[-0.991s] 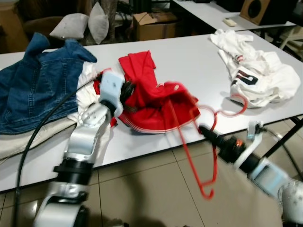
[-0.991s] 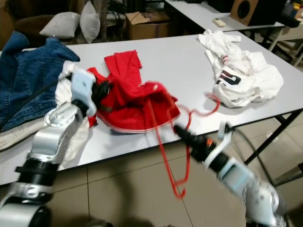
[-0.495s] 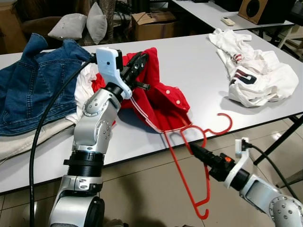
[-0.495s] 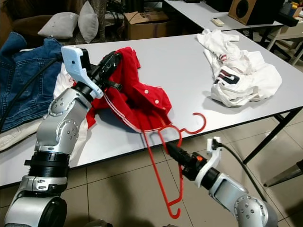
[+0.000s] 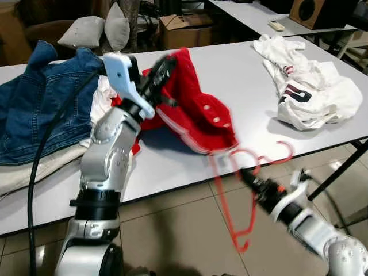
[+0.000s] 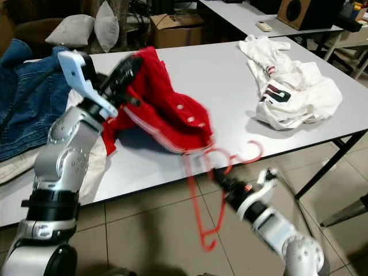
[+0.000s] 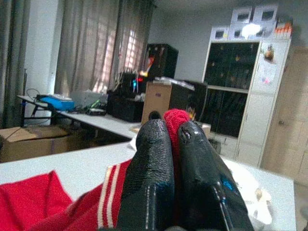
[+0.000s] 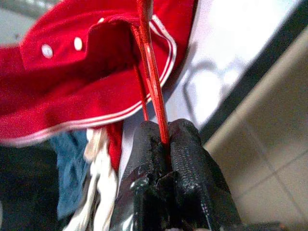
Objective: Hang hanger
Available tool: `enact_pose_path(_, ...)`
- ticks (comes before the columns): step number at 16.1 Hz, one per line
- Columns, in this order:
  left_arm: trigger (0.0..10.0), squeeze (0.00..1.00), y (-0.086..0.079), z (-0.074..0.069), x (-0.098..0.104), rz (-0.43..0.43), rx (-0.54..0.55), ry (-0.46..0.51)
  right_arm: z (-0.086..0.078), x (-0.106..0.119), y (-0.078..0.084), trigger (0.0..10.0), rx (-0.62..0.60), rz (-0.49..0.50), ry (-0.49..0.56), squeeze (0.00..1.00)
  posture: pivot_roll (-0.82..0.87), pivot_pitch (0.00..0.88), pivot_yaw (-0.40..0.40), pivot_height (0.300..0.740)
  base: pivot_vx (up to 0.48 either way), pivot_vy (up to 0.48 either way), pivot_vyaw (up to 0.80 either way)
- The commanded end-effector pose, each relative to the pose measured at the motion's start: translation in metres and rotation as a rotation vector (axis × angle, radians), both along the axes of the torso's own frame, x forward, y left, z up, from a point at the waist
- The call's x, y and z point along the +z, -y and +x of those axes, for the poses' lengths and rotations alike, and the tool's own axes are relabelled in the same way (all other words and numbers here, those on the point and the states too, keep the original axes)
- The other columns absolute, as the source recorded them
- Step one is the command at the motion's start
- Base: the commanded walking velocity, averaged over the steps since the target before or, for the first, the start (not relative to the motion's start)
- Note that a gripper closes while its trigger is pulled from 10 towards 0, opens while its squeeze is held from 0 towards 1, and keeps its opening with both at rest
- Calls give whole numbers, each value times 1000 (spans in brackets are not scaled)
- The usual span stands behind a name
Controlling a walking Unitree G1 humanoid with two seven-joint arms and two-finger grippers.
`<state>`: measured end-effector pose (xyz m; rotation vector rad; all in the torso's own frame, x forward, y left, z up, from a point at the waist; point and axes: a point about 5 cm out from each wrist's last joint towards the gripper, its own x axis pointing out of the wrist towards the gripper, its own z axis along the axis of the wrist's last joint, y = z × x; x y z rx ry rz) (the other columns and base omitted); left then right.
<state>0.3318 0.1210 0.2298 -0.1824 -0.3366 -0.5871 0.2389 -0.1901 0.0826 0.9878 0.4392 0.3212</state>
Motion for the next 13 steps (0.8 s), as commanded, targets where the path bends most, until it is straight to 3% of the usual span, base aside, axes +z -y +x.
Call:
enact_pose_path(1,0,0,-3,-4,-3,48,12,19,11,7,20,10000,-99,-83,27,0,-57,0,4,740,0,0,0)
enact_pose_path(2,0,0,-18,-9,-23,93,84,-38,35,34,36,10000,-197,-123,153,0,-57,0,4,740,0,0,0)
enact_pose_path(3,0,0,-20,-9,-25,97,93,-44,38,38,37,10000,-208,-115,166,0,-57,0,4,740,0,0,0)
enact_pose_path(5,0,0,-32,-20,-55,254,160,-124,50,84,31,10000,-138,-85,386,0,-36,0,-30,740,0,0,0)
enact_pose_path(6,0,0,-26,-25,-59,272,144,-132,48,79,25,10000,-86,-108,362,0,-35,0,-38,740,0,0,0)
enact_pose_path(9,0,0,-10,-24,-56,260,121,-97,31,27,17,10000,-19,-173,104,0,-46,0,-35,740,0,0,0)
enact_pose_path(10,0,0,-8,-24,-55,264,115,-85,30,23,16,10000,-27,-167,84,0,-46,0,-35,740,0,0,0)
enact_pose_path(13,0,0,10,-26,-50,331,37,-19,30,22,12,10000,-87,-10,62,0,-59,0,-15,740,0,0,0)
